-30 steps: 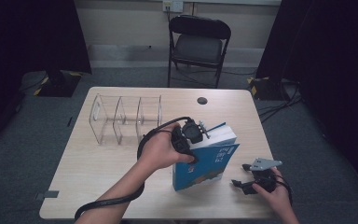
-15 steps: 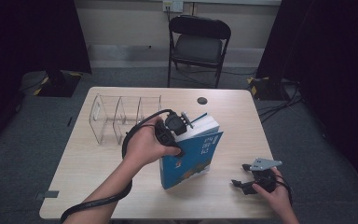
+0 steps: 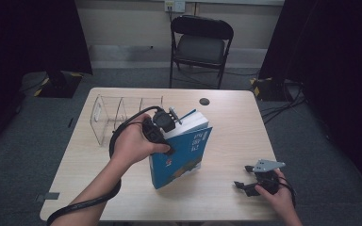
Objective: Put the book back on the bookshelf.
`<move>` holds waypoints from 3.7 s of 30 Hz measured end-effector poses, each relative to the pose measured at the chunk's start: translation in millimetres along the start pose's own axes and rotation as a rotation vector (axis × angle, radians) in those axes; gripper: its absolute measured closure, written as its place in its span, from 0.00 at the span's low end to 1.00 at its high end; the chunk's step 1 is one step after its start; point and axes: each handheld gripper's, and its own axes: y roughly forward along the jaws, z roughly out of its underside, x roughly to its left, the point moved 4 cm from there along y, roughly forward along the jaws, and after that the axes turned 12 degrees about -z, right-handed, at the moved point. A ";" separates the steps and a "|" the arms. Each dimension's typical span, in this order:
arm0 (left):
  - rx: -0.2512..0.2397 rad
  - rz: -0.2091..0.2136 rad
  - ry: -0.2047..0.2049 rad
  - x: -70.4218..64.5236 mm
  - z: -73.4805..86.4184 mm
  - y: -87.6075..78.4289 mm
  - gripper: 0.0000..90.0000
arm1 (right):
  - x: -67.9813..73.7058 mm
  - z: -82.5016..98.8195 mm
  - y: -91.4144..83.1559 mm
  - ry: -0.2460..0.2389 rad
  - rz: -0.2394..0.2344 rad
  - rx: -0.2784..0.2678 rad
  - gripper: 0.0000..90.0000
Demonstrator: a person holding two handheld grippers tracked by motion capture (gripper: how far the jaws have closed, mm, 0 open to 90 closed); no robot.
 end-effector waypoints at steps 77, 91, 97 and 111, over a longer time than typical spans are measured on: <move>0.033 -0.149 -0.381 86.5 94.2 -33.7 0.69 | -0.1 0.0 -0.1 0.000 0.002 0.001 0.20; 0.040 -0.165 -0.416 96.1 83.2 -28.2 0.69 | 0.0 0.0 -0.2 0.002 0.001 0.002 0.20; 0.044 -0.168 -0.441 98.8 77.7 -25.3 0.69 | -0.1 0.0 -0.1 0.000 0.002 0.001 0.20; 0.053 -0.188 -0.454 104.7 66.6 -21.7 0.69 | 0.0 0.0 -0.1 0.000 0.000 0.003 0.20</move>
